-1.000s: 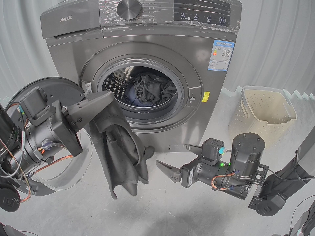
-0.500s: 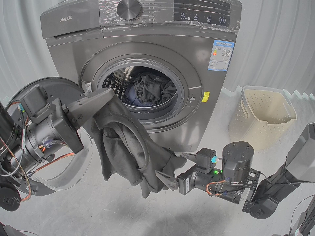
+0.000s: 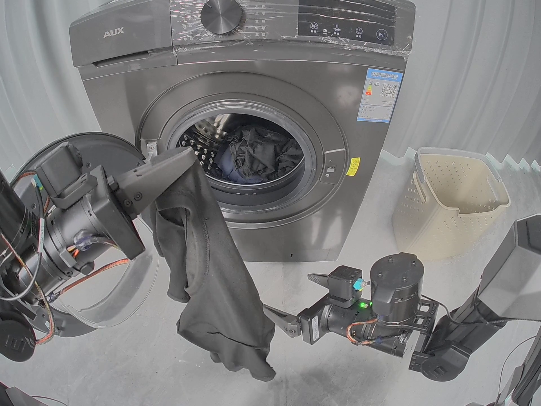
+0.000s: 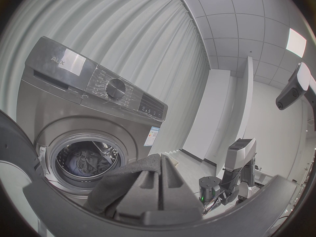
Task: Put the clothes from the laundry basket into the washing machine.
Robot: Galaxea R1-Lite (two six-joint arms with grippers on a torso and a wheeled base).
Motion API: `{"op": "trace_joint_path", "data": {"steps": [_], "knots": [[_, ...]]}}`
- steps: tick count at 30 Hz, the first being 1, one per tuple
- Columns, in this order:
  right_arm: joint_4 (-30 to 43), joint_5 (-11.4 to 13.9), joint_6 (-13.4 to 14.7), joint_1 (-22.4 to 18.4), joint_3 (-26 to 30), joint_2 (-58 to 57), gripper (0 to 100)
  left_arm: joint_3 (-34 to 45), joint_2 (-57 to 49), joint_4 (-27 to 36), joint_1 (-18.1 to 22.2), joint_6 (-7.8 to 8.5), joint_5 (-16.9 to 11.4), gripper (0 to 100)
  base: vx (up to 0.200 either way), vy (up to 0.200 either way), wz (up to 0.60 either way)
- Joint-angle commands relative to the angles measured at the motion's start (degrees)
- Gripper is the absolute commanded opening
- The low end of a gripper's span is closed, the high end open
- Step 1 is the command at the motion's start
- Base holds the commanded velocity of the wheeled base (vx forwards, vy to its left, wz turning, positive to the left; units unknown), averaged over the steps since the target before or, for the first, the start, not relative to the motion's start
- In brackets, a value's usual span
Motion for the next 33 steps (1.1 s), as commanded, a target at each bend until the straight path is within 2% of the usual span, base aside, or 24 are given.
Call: {"op": "trace_joint_path", "data": {"steps": [1, 4, 10, 14, 19, 22, 27, 29, 33], "knots": [[0.0, 0.0, 0.0, 0.6, 0.2, 0.1, 100, 0.0, 0.0, 0.0, 0.2, -0.04, 0.1, 0, 0.000, 0.000, 0.00], [0.0, 0.0, 0.1, 1.2, 0.2, 0.2, 100, 0.0, 0.1, 0.0, 0.2, -0.04, 0.2, 0, 0.000, 0.000, 0.00], [-0.1, 0.0, 0.4, 3.0, 0.2, 1.1, 100, -0.6, 1.2, 0.0, 0.3, -0.04, 2.4, 0, 0.000, 0.000, 0.00], [-0.2, 0.1, 0.5, 3.6, 0.1, 1.8, 100, -0.7, 1.5, 0.0, 0.4, -0.04, 2.5, 0, 0.000, 0.000, 0.00], [-2.1, 1.1, 0.8, 5.5, -1.2, 3.8, 100, -1.4, 2.8, 0.0, 0.4, 0.05, 4.0, 0, 0.000, 0.000, 0.00], [-5.3, 2.3, 0.6, 5.9, -2.8, 6.5, 100, -1.8, 3.3, 0.0, 0.4, 0.32, 4.8, 0, 0.000, 0.000, 0.00], [-5.7, 2.6, 0.6, 7.0, -5.0, 8.8, 100, -2.5, 4.0, 0.0, 0.5, 0.32, 5.9, 0, 0.000, 0.000, 0.00], [-5.8, 2.6, 0.7, 8.5, -6.4, 9.8, 100, -2.8, 4.3, 0.0, 0.5, 0.32, 6.9, 0, 0.000, 0.000, 0.00], [-5.9, 2.8, 1.9, 10.7, -8.0, 11.0, 100, -3.0, 4.7, 0.0, 0.5, 0.32, 7.1, 0, 0.000, 0.000, 0.00]]}}
